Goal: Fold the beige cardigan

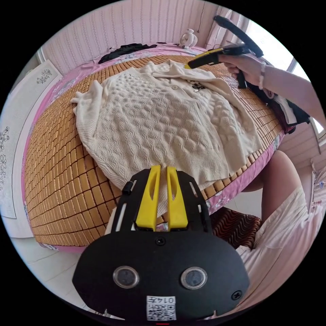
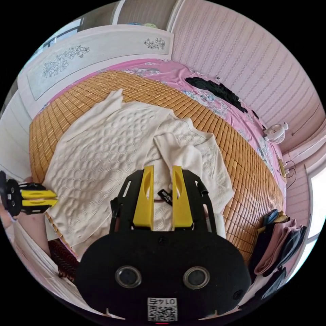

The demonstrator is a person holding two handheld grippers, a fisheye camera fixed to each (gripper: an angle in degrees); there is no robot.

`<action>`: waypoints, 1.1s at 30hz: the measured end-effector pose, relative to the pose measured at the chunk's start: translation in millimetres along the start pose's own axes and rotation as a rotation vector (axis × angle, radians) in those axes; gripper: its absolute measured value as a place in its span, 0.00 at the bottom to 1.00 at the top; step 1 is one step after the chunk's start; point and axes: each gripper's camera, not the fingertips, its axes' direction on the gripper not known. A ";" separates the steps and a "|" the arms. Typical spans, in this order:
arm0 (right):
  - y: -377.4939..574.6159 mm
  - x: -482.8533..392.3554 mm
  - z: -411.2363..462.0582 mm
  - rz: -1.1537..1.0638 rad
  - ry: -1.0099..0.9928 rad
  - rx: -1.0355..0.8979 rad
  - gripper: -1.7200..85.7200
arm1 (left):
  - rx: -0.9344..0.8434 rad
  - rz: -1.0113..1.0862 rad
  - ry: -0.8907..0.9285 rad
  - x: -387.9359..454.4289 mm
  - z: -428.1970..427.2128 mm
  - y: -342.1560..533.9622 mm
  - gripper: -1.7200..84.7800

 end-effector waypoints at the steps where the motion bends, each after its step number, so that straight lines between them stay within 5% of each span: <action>1: -4.4 10.6 17.2 0.040 0.007 -0.047 0.12 | 0.008 0.005 -0.010 3.5 0.2 3.0 0.04; 4: 1.6 36.9 60.0 0.099 -0.006 -0.222 0.11 | 0.001 0.027 -0.026 10.1 1.0 4.8 0.03; 8: 26.2 68.8 35.7 0.124 -0.105 -0.126 0.05 | -0.003 0.068 -0.037 15.5 1.0 8.4 0.03; 12: 132.8 147.7 -64.4 0.460 -0.180 0.229 0.04 | -0.009 0.054 -0.025 15.0 -0.3 10.5 0.03; 18: 379.0 197.8 -159.0 0.796 0.254 0.221 0.06 | -0.026 0.038 -0.044 17.9 -13.7 13.7 0.02; 22: 497.0 193.3 -180.2 0.993 0.230 0.114 0.07 | 0.051 0.008 -0.046 24.6 -47.0 19.4 0.01; 33: 534.0 139.7 -182.6 0.970 0.060 0.218 0.08 | 0.169 0.139 0.143 86.2 -92.3 66.9 0.03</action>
